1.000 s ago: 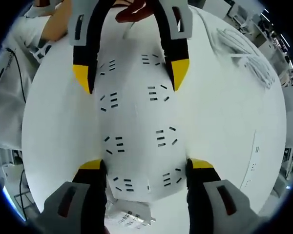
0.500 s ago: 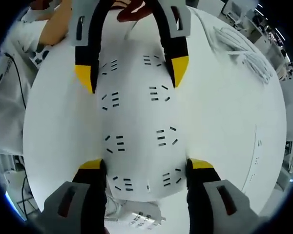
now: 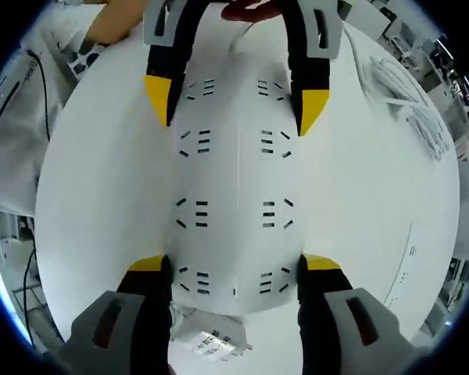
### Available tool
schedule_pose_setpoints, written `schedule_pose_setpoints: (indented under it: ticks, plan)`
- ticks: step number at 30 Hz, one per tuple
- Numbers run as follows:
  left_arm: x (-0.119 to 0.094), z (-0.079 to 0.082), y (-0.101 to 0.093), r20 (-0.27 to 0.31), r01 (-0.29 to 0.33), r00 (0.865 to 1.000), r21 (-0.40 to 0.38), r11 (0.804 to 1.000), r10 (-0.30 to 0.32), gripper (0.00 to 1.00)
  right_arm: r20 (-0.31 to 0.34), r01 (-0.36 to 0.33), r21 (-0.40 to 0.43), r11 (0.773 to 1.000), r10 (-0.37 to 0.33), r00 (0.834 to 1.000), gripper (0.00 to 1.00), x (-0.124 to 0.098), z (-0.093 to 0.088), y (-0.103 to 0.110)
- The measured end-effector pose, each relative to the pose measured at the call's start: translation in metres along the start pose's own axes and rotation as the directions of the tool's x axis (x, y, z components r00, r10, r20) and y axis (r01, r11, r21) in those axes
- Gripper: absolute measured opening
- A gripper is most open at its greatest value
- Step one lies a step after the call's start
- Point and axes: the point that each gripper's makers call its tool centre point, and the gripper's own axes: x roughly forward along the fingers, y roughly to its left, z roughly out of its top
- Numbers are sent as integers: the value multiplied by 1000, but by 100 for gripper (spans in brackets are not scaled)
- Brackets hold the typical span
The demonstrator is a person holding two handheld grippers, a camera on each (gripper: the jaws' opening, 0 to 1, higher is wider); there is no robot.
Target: Straighten the power strip on the desk, plug the charger into it
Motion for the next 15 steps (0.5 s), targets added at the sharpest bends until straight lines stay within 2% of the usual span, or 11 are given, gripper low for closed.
schedule_pose_setpoints:
  ticks: [5,9,15]
  plan:
    - [0,1,0,9,8,1000,2,1000,-8,68,5,1,9,1000,-1,1000,64,0,0,0]
    - [-1,-1,-1,8,13,1000,11,1000,-14,68,-6,4,48,999,-3,1000,64,0,1,5]
    - [-5,-5,-3,-20,-3,1000,18,1000,3,68,-1,10,93,996,-10,1000,63,-1,3,11]
